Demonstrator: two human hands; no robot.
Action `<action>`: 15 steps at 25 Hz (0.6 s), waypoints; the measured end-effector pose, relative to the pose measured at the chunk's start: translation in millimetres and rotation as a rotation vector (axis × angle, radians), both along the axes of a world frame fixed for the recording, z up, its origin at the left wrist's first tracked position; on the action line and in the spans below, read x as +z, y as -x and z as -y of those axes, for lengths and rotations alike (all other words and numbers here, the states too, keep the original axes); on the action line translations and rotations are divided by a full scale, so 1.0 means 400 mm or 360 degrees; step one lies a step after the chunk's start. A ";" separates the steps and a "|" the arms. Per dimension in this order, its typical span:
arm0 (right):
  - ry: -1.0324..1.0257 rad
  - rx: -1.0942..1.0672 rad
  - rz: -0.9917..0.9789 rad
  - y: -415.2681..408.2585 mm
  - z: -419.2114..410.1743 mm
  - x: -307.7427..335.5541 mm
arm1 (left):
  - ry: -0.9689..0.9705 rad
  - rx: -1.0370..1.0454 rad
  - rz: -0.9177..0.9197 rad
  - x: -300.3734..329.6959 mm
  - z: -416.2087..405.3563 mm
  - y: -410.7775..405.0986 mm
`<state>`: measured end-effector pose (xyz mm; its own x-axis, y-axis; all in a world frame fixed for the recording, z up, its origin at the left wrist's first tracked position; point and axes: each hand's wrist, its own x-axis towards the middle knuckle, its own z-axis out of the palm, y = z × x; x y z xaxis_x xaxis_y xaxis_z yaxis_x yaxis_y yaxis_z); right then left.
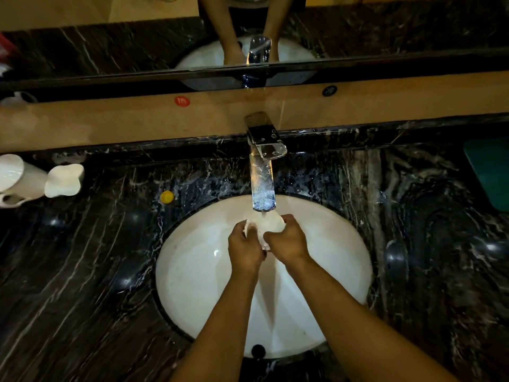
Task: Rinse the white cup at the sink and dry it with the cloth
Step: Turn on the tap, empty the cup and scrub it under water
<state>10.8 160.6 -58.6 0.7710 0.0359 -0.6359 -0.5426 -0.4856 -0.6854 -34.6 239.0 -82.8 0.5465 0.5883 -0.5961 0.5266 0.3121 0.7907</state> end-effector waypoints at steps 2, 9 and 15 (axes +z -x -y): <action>0.0068 0.0086 -0.0017 0.011 -0.013 -0.004 | -0.0075 0.0042 -0.0088 -0.005 0.000 -0.003; 0.0639 0.0487 0.0514 -0.022 -0.016 0.018 | 0.0672 0.0084 0.0225 0.015 -0.019 0.011; 0.0524 0.0526 0.0804 -0.004 -0.020 0.029 | 0.1134 0.0488 0.0321 0.035 -0.004 -0.002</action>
<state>12.5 168.7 -47.0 0.9576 0.1867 -0.2192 0.0172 -0.7971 -0.6036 -33.9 240.7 -68.9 0.5593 0.2448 -0.7920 0.2035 0.8856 0.4174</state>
